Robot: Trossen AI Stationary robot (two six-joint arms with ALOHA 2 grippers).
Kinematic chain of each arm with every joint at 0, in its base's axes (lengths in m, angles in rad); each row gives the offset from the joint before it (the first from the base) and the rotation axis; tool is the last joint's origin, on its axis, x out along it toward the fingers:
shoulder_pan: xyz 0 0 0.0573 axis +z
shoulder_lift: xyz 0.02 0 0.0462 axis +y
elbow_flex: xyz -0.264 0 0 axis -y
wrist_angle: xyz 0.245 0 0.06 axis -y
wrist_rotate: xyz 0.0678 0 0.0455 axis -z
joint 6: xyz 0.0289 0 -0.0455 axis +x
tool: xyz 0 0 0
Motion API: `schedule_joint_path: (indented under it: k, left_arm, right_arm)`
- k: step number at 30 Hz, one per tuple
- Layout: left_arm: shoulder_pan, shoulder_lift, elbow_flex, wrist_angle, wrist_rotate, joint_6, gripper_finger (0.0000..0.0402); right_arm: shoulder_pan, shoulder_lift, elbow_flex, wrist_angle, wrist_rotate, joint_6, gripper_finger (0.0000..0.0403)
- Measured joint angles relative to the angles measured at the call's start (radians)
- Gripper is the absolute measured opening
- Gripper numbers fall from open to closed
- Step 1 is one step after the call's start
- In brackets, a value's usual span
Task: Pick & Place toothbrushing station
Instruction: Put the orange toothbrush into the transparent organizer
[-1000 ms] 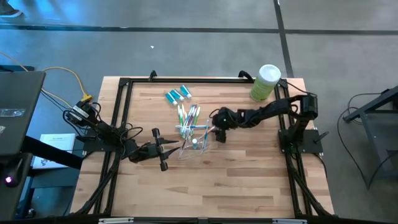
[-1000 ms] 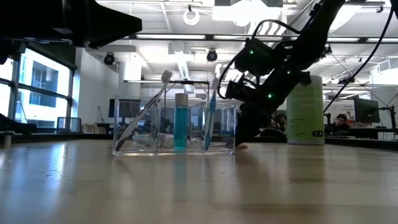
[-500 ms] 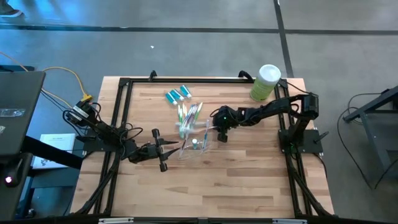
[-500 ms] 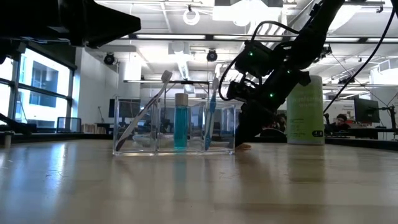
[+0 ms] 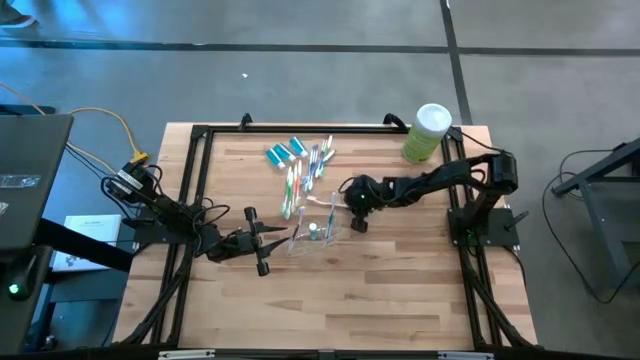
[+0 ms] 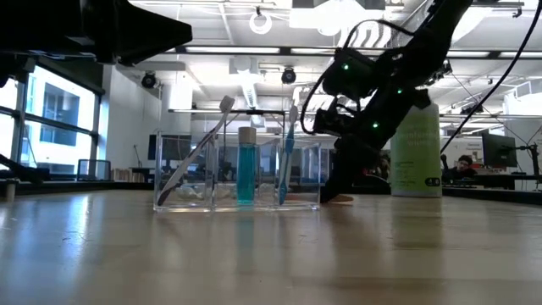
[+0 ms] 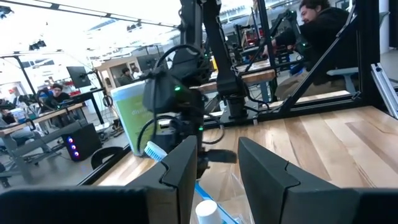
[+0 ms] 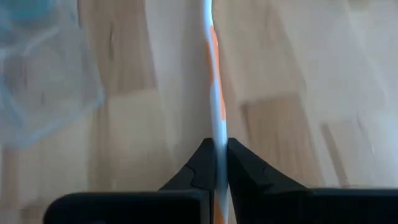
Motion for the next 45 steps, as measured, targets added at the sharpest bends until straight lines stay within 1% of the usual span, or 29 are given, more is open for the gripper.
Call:
schedule_joint_path:
  k: [6, 12, 18, 21, 24, 27, 29, 33, 35, 38, 39, 45]
  left_arm:
    - [0.000, 0.000, 0.000, -0.002, 0.000, -0.041, 0.0113]
    - [0.000, 0.000, 0.000, -0.016, -0.002, -0.050, 0.0113]
    - [0.000, 0.000, 0.000, -0.014, -0.005, -0.053, 0.0113]
    - [0.000, 0.000, 0.000, -0.015, -0.005, -0.065, 0.0113]
    - [0.000, 0.000, 0.000, -0.015, -0.001, -0.076, 0.0113]
    - [0.000, 0.000, 0.000, -0.015, 0.003, -0.096, 0.0113]
    - [0.000, 0.000, 0.000, -0.015, 0.006, -0.119, 0.0113]
    - [0.000, 0.000, 0.000, -0.015, 0.007, -0.187, 0.0113]
    - [0.000, 0.000, 0.000, -0.016, 0.007, -0.226, 0.0113]
    - [-0.003, 0.000, 0.000, -0.021, 0.010, -0.285, 0.0113]
    - [-0.006, 0.000, 0.000, -0.022, 0.015, -0.303, 0.0113]
    - [-0.058, 0.000, 0.000, -0.023, 0.022, -0.325, 0.0113]
  right_arm:
    - [0.105, -0.141, -0.012, -0.227, 0.141, 0.085, 0.0015]
    - [0.228, -0.290, -0.009, -0.414, 0.373, 0.220, 0.0015]
    - [0.342, -0.423, -0.008, -0.526, 0.533, 0.344, 0.0015]
    - [0.405, -0.481, -0.007, -0.552, 0.627, 0.392, 0.0015]
    - [0.471, -0.530, -0.006, -0.536, 0.736, 0.420, 0.0015]
    - [0.545, -0.554, -0.006, -0.478, 0.831, 0.425, 0.0015]
    - [0.591, -0.554, -0.006, -0.406, 0.884, 0.398, 0.0015]
    - [0.674, -0.516, -0.004, -0.201, 0.970, 0.282, 0.0015]
    - [0.702, -0.480, -0.004, -0.094, 0.991, 0.214, 0.0015]
    - [0.712, -0.408, -0.003, 0.095, 0.980, 0.110, 0.0015]
    - [0.710, -0.380, -0.003, 0.148, 0.959, 0.076, 0.0015]
    - [0.650, -0.223, -0.004, 0.475, 0.751, -0.086, 0.0015]
